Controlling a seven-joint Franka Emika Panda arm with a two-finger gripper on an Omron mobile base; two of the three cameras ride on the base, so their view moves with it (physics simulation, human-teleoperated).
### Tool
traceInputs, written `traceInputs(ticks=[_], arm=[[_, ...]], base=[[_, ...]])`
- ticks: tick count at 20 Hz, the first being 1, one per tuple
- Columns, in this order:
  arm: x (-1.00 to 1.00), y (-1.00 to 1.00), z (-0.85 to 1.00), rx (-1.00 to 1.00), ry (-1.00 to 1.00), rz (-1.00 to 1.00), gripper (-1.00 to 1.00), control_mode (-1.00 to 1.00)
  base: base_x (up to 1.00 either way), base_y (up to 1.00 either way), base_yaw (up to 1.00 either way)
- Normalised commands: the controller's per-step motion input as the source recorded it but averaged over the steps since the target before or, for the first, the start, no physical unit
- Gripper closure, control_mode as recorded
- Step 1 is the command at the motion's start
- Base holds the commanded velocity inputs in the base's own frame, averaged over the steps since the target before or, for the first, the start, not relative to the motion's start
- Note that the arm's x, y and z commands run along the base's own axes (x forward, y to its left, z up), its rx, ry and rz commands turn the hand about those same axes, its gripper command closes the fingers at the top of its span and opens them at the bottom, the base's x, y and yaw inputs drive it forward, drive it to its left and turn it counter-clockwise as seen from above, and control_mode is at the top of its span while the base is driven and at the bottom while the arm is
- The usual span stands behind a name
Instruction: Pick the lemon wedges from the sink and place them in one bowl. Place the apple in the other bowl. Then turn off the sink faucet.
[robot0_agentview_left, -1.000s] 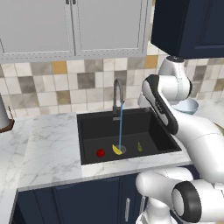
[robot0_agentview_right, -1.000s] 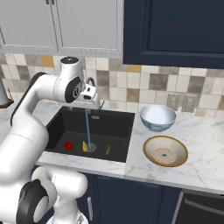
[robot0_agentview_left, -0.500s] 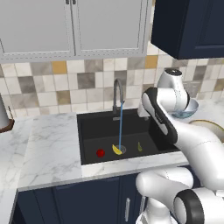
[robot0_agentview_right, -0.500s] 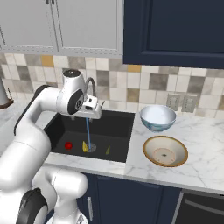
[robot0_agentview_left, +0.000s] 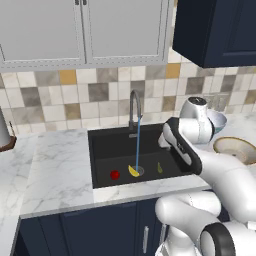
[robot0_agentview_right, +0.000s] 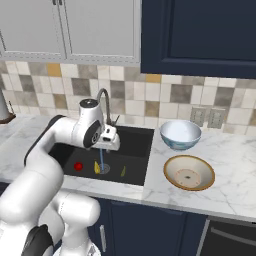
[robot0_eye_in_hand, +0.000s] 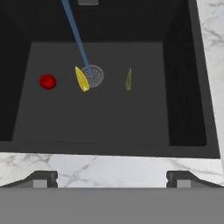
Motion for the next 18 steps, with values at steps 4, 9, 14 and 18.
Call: traceInputs(ticks=[4,9,14,18], arm=[[0.09,-0.09,-0.64,0.0,0.0,-0.01,-1.0,-1.0],[0.15,-0.15,-0.51,0.0,0.0,0.0,-1.0,-1.0],[0.31,-0.14,-0.27,0.02,0.05,0.0,-1.0,-1.0],[0.33,-0.1,-0.32,0.01,0.05,-0.01,-1.0,-1.0]], base=[[0.0,0.0,0.0],[0.0,0.0,0.0],[0.0,0.0,0.0],[0.0,0.0,0.0]])
